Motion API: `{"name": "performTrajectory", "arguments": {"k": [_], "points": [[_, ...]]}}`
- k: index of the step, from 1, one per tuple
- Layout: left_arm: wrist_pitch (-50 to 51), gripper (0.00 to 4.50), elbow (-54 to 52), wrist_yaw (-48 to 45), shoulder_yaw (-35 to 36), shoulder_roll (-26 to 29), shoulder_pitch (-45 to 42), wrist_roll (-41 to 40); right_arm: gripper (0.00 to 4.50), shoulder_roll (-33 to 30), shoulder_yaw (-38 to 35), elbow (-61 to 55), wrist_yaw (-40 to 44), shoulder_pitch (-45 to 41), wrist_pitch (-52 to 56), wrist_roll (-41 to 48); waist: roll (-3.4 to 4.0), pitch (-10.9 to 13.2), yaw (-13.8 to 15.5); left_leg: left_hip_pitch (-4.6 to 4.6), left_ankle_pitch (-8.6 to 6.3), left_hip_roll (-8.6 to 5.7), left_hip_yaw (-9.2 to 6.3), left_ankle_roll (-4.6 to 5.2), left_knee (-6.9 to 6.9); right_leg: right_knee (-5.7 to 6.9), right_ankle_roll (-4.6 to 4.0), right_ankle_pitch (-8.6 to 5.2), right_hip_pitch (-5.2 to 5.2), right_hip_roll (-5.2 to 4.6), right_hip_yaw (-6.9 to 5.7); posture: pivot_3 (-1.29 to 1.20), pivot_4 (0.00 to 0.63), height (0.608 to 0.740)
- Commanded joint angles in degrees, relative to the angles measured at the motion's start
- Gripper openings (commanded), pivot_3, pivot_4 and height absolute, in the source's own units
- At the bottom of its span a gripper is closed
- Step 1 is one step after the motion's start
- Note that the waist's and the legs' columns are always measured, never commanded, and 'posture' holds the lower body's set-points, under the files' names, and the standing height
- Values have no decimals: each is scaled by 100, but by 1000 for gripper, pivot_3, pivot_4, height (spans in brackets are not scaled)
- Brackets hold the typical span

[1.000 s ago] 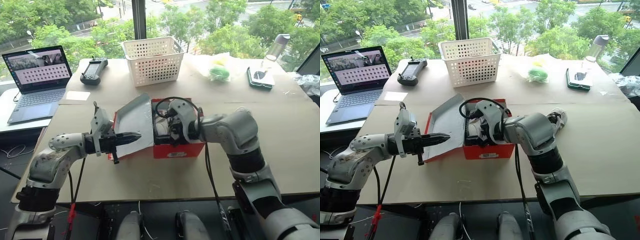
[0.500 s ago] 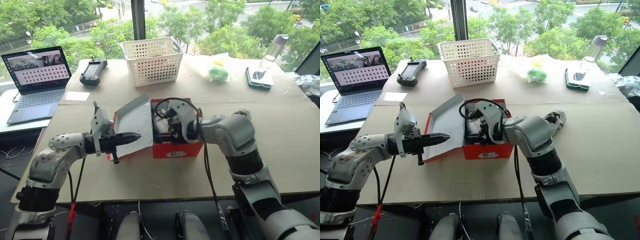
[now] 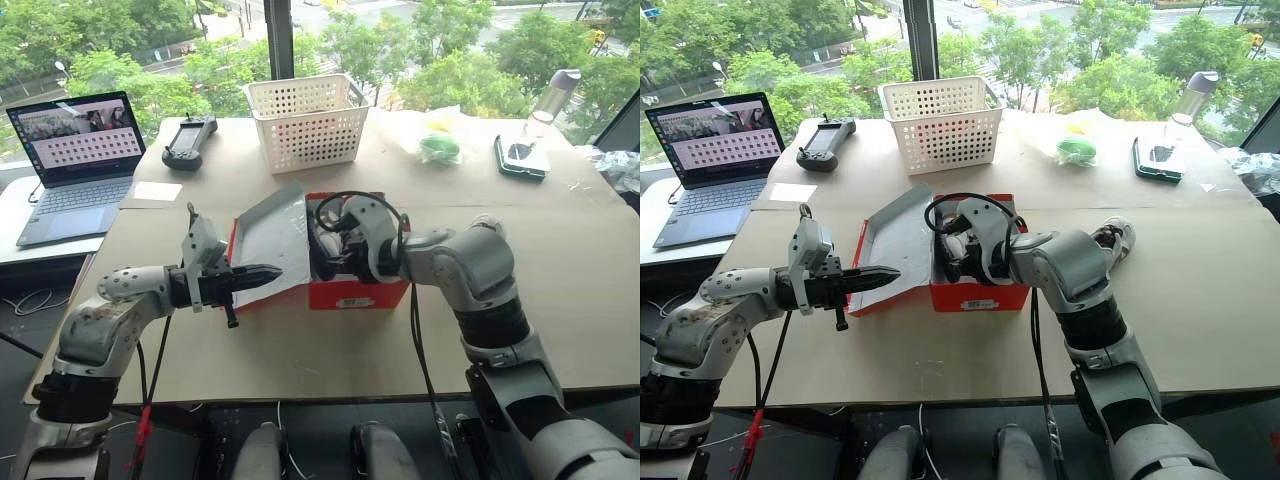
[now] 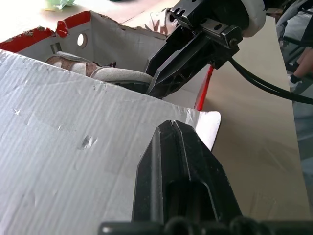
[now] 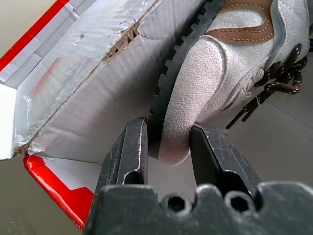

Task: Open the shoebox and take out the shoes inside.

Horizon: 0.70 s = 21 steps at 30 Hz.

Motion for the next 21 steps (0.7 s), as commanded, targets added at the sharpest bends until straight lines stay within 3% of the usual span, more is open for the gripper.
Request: {"name": "performTrajectory", "arguments": {"k": [1,8,21], "points": [[-34,0,-103,-45,58,54,-102,0,1440,-665,-161,-399,582,-464,-200,181,1,1,3,-9,0,-2,0,0,0,-4,-2,-1,-7,-2,0,0,150,733],[-44,0,-54,-81,27,45,-152,33,1440,-1168,-461,-606,1201,-817,35,675,1,1,-44,-18,-2,5,-1,3,-3,-8,10,6,-15,6,-1,0,150,733],[-45,0,-16,-96,28,19,-194,70,1440,-1249,-732,-318,1083,-849,42,692,0,1,-13,-19,-2,0,1,3,1,-8,9,9,-14,0,-1,0,150,733]]}}
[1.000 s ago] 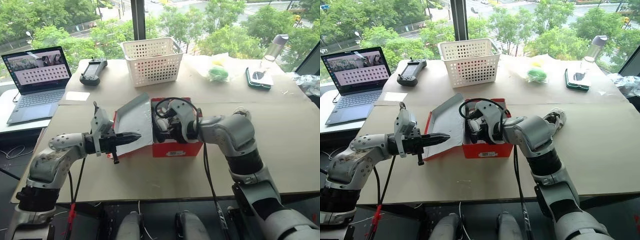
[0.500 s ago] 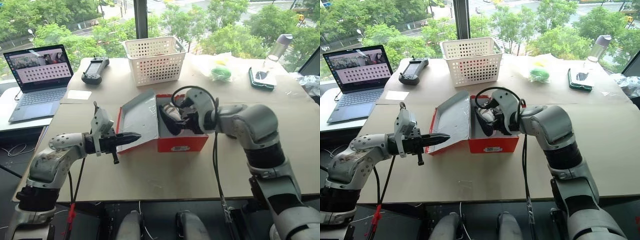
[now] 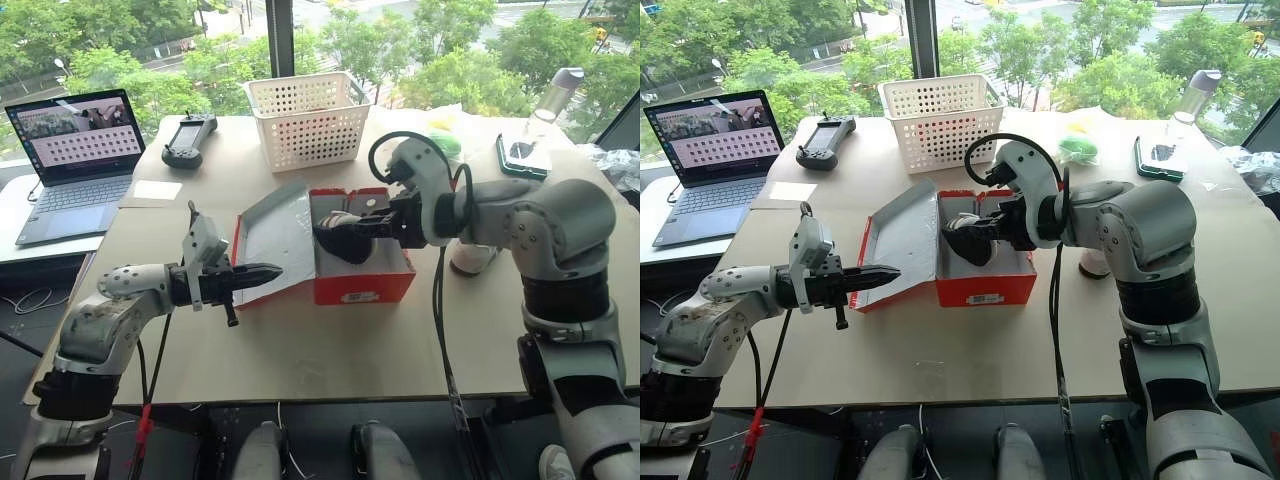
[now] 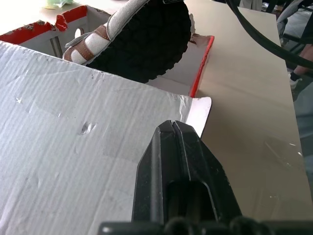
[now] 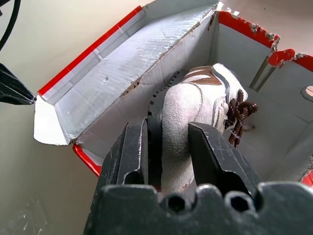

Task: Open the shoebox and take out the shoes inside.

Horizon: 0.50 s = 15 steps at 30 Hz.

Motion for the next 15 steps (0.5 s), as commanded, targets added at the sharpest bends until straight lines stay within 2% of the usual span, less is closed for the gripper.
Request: {"name": "performTrajectory", "arguments": {"k": [1,3,4,8,15], "points": [[-43,0,-57,-38,48,23,-114,-11,1440,-90,-154,-103,-61,-109,-119,-39,0,0,-1,0,0,0,0,0,0,0,-1,1,0,0,0,0,150,733],[-37,0,-60,-40,51,22,-114,-15,1440,-87,-149,-115,-74,-94,-110,-28,0,0,-5,0,0,0,0,0,0,0,-2,2,0,0,0,0,150,733],[-37,0,-60,-41,51,23,-114,-15,1061,-90,-142,-122,-87,-85,-114,-31,0,0,-5,0,0,0,0,0,0,0,-1,1,0,0,0,0,150,733],[-35,0,-56,-38,51,15,-118,-16,326,-95,-128,-159,-125,-45,-150,-32,0,0,-1,0,0,-1,1,0,0,0,0,1,1,-1,0,0,150,733],[-42,0,-48,-42,50,12,-122,-10,279,-319,-223,-190,61,-275,-156,73,0,0,0,0,0,-1,0,0,0,0,-1,2,0,0,0,0,150,733]]}}
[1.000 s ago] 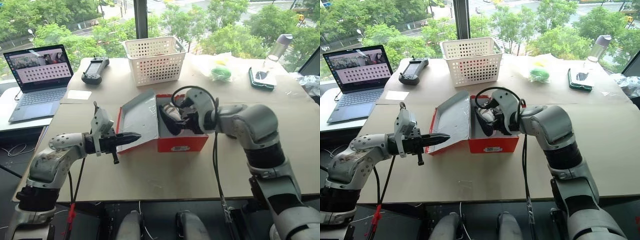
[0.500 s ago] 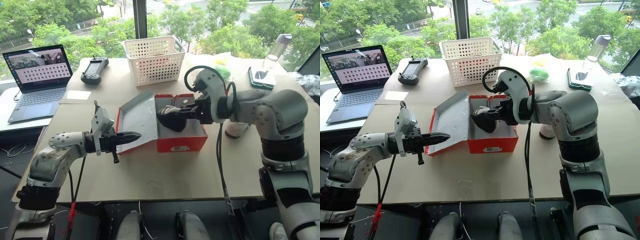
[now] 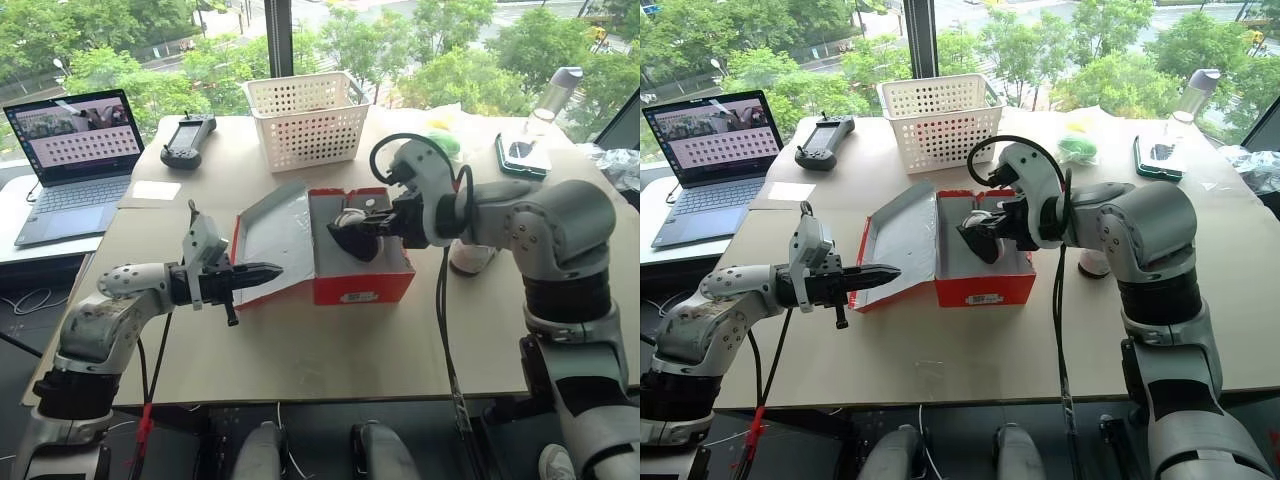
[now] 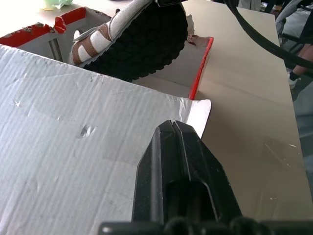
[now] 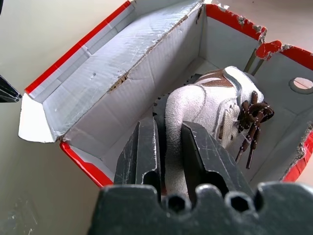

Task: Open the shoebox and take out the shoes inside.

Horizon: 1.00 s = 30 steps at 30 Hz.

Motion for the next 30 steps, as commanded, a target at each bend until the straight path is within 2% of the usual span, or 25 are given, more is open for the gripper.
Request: {"name": "performTrajectory", "arguments": {"k": [1,5,9,12,15,19,22,30], "points": [[-44,0,-47,-25,50,11,-108,-11,279,-273,-312,-190,225,-392,-139,142,0,1,0,0,0,0,0,0,0,0,0,0,0,0,0,0,150,733],[-53,0,-30,-39,34,4,-114,2,279,-637,-731,-112,643,-869,-44,501,0,1,-3,-5,0,0,0,0,0,-1,1,0,-5,-1,1,0,150,733],[-60,0,-4,-60,17,-8,-131,6,279,-1421,-1499,99,1253,-1389,-12,1003,0,2,34,-6,0,-1,-3,0,-1,-2,-1,-1,-4,0,-3,0,150,733],[-74,0,11,-66,4,-18,-133,14,279,-1856,-1695,500,1102,-1397,-445,682,-1,1,54,-8,-2,-1,-3,0,-1,-10,-9,-7,-2,-2,-4,0,150,733],[-84,0,19,-73,-1,-25,-129,29,279,-2468,-1347,811,793,-947,-1202,-109,-2,0,62,-7,-2,-3,3,0,0,-18,-24,-20,1,-8,-1,0,150,733],[-103,0,63,-109,-28,-36,-156,60,279,-3270,-244,860,182,185,-2555,-1738,-1,1,79,-6,-1,-7,6,0,5,-18,-21,-18,3,-12,0,0,150,733],[-115,0,95,-136,-56,-47,-191,90,279,-3546,623,681,-221,1093,-3012,-2806,-1,1,67,-7,-1,-4,10,1,4,-14,-20,-19,-3,-8,6,0,150,733],[-124,0,145,-190,-97,-77,-247,116,279,-2741,1335,435,-863,2056,-2806,-3917,4,3,-24,3,0,-3,13,1,4,2,15,2,-9,0,18,0,150,733]]}}
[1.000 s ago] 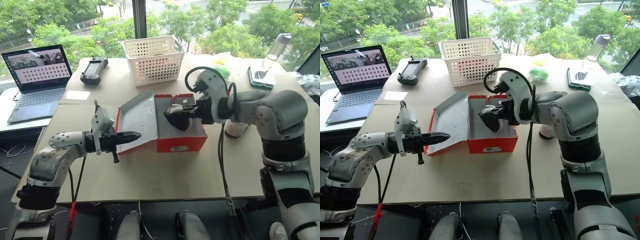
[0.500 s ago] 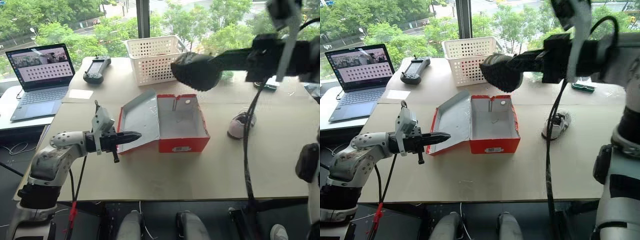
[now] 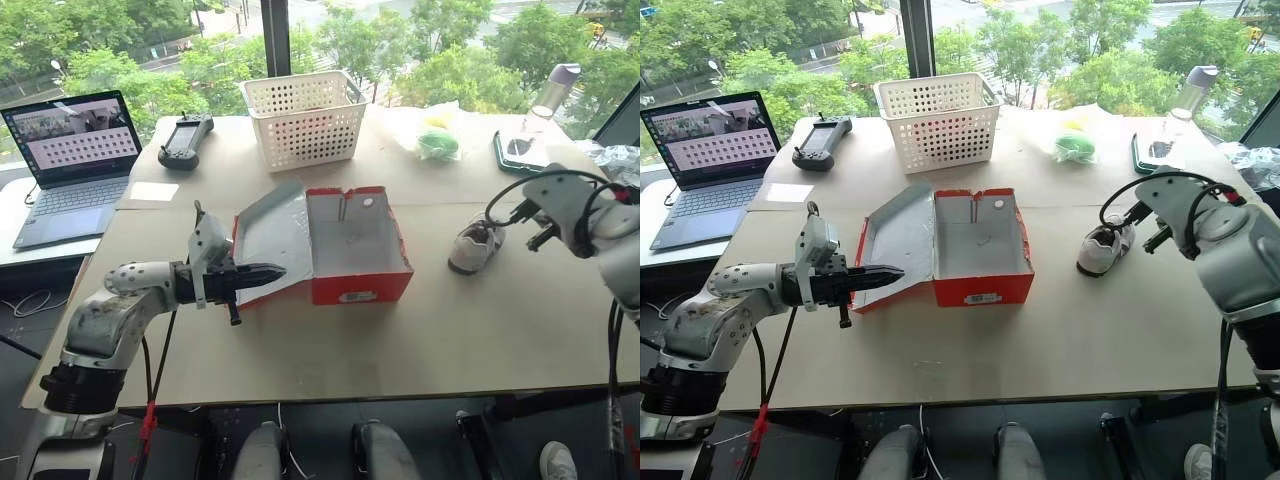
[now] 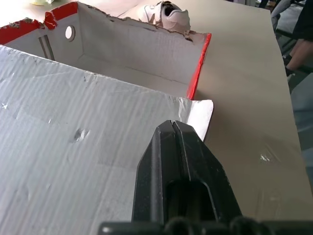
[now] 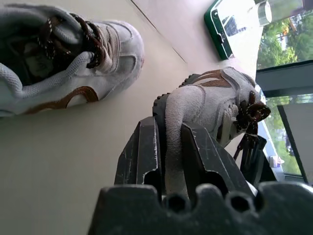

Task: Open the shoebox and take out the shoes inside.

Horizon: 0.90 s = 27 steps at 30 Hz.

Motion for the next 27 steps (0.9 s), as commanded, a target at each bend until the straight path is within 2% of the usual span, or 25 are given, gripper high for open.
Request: {"name": "performTrajectory", "arguments": {"k": [1,9,16,21,27], "points": [[-93,0,-54,-47,37,-2,-94,-3,279,200,113,-293,-216,194,128,-551,0,0,30,1,0,0,-2,0,2,1,0,0,3,1,-2,0,150,733],[-24,0,-147,-27,80,12,-55,-61,279,1086,-108,-432,-134,813,579,-478,-11,-7,86,-2,0,-3,-4,0,6,-6,1,-2,13,-1,-4,0,150,733],[-10,0,-159,-31,92,33,-42,-69,279,928,-339,-138,-289,963,683,-914,-19,-11,97,9,0,-1,-7,-1,6,-3,-22,-15,22,2,-7,0,150,733],[-29,0,-122,-52,52,24,-68,-42,279,862,-178,-265,-224,1069,855,-1124,-19,-11,134,8,0,-4,-6,0,6,-4,-20,-15,22,0,-6,0,150,733],[-28,0,-85,-73,50,28,-108,-31,279,1333,-488,-421,-218,1131,949,-862,-19,-12,165,8,0,-3,-6,0,6,-4,-17,-13,22,1,-7,0,150,733]]}}
